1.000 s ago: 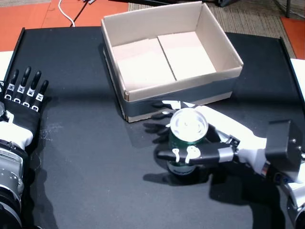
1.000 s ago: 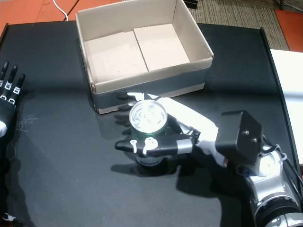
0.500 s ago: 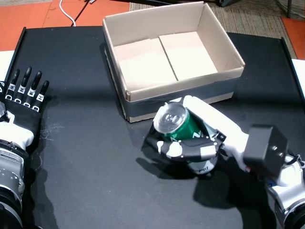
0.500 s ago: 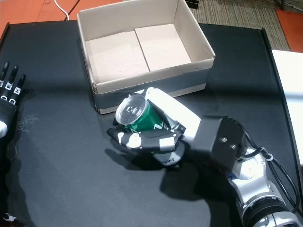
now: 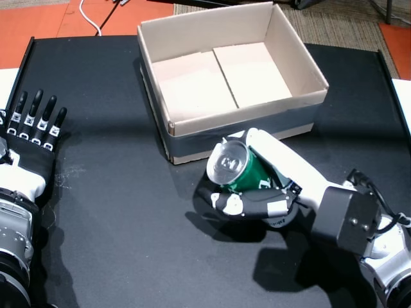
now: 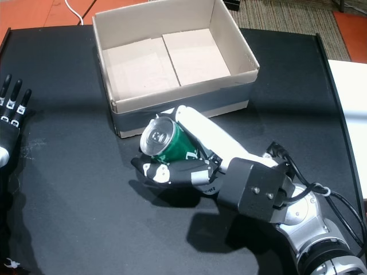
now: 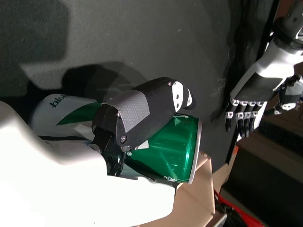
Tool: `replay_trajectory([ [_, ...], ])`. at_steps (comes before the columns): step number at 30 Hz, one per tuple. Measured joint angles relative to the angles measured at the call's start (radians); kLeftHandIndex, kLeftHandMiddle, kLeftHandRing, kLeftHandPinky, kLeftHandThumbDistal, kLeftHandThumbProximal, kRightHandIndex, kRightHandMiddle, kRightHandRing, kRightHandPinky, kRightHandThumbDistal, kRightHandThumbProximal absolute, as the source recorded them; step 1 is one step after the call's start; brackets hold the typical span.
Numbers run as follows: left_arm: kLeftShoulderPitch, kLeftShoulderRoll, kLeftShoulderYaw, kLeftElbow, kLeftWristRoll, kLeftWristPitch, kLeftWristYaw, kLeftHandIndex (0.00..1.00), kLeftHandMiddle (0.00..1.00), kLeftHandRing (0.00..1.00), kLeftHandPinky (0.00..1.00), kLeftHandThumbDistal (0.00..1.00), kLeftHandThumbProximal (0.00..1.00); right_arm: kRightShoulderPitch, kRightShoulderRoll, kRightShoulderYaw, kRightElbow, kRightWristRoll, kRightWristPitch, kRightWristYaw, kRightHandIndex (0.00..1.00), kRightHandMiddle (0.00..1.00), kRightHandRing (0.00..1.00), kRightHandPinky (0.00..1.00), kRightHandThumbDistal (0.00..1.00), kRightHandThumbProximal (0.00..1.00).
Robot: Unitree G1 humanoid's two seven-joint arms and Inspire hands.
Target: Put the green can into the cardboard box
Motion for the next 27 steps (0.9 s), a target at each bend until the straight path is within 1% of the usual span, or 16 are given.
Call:
replay_trajectory([
  [2, 0.0, 0.0, -0.003, 0.0, 0.0, 0.0, 0.003, 0.7, 0.63, 0.75, 0.88, 0.0, 1.0, -0.014, -0.014, 0.018, -0.016, -0.036, -0.041, -0.063, 0.0, 0.0, 0.0, 0.04, 0.52, 0.58],
  [5, 0.0, 0.0, -0.003, 0.001, 0.0, 0.0, 0.005, 0.68, 0.63, 0.74, 0.88, 0.0, 1.0, -0.059, -0.035, 0.035, -0.047, -0.112, -0.126, -0.185, 0.0, 0.0, 0.0, 0.03, 0.57, 0.59],
  [6, 0.0, 0.0, -0.003, 0.001, 0.0, 0.0, 0.005, 0.66, 0.62, 0.74, 0.89, 0.0, 1.0, -0.08, -0.043, 0.038, -0.058, -0.133, -0.162, -0.222, 0.0, 0.0, 0.0, 0.02, 0.62, 0.59],
  [7, 0.0, 0.0, -0.003, 0.001, 0.0, 0.0, 0.005, 0.65, 0.62, 0.74, 0.89, 0.0, 1.0, -0.1, -0.049, 0.039, -0.073, -0.155, -0.198, -0.267, 0.0, 0.0, 0.0, 0.01, 0.6, 0.6],
  [10, 0.0, -0.001, -0.003, 0.002, 0.0, 0.0, 0.007, 0.64, 0.61, 0.73, 0.88, 0.0, 1.0, -0.159, -0.056, 0.036, -0.118, -0.226, -0.271, -0.426, 0.0, 0.0, 0.0, 0.0, 0.56, 0.52],
  [12, 0.0, -0.001, -0.004, 0.003, 0.0, 0.0, 0.009, 0.65, 0.6, 0.73, 0.87, 0.0, 0.99, -0.194, -0.057, 0.028, -0.14, -0.279, -0.301, -0.545, 0.0, 0.0, 0.0, 0.0, 0.48, 0.56],
  [13, 0.0, -0.001, -0.004, 0.003, 0.0, 0.0, 0.013, 0.64, 0.6, 0.73, 0.88, 0.0, 0.98, -0.207, -0.059, 0.027, -0.155, -0.316, -0.302, -0.614, 0.0, 0.0, 0.0, 0.0, 0.47, 0.52],
  [15, -0.001, -0.001, -0.005, 0.003, 0.0, 0.0, 0.018, 0.64, 0.6, 0.73, 0.89, 0.0, 0.97, -0.226, -0.069, 0.029, -0.181, -0.401, -0.297, -0.764, 0.0, 0.0, 0.0, 0.0, 0.48, 0.51],
  [16, -0.001, -0.001, -0.005, 0.003, 0.0, 0.0, 0.02, 0.65, 0.62, 0.74, 0.9, 0.0, 0.98, -0.232, -0.074, 0.033, -0.191, -0.441, -0.29, -0.841, 0.0, 0.0, 0.0, 0.0, 0.49, 0.55],
  [17, -0.001, -0.001, -0.005, 0.004, 0.0, 0.0, 0.02, 0.65, 0.62, 0.75, 0.9, 0.0, 0.98, -0.24, -0.079, 0.04, -0.197, -0.483, -0.281, -0.923, 0.0, 0.0, 0.0, 0.0, 0.47, 0.61],
  [19, -0.001, -0.001, -0.004, 0.004, 0.0, 0.0, 0.02, 0.66, 0.63, 0.76, 0.9, 0.0, 0.96, -0.252, -0.087, 0.063, -0.206, -0.558, -0.256, -1.07, 0.0, 0.0, 0.0, 0.0, 0.38, 0.63],
  [20, -0.001, -0.001, -0.004, 0.004, 0.0, 0.0, 0.02, 0.68, 0.64, 0.77, 0.91, 0.0, 0.95, -0.26, -0.09, 0.077, -0.208, -0.598, -0.236, -1.146, 0.0, 0.0, 0.0, 0.01, 0.35, 0.61],
  [22, -0.001, -0.001, -0.004, 0.003, 0.0, 0.0, 0.02, 0.66, 0.62, 0.75, 0.9, 0.0, 0.94, -0.286, -0.096, 0.118, -0.208, -0.673, -0.182, -1.294, 0.0, 0.0, 0.0, 0.03, 0.43, 0.54],
  [23, -0.001, -0.002, -0.004, 0.003, 0.0, 0.0, 0.02, 0.66, 0.62, 0.74, 0.9, 0.0, 0.94, -0.305, -0.1, 0.145, -0.199, -0.71, -0.153, -1.371, 0.0, 0.0, 0.0, 0.05, 0.43, 0.52],
  [25, -0.002, -0.003, -0.005, 0.003, 0.0, 0.0, 0.02, 0.66, 0.62, 0.75, 0.91, 0.0, 0.94, -0.352, -0.101, 0.206, -0.155, -0.778, -0.086, -1.518, 0.0, 0.0, 0.0, 0.08, 0.36, 0.51],
  [27, -0.002, -0.003, -0.007, 0.004, 0.0, 0.0, 0.017, 0.65, 0.61, 0.75, 0.9, 0.0, 0.96, -0.425, -0.1, 0.278, -0.07, -0.84, 0.019, -1.646, 0.0, 0.0, 0.0, 0.1, 0.35, 0.52],
])
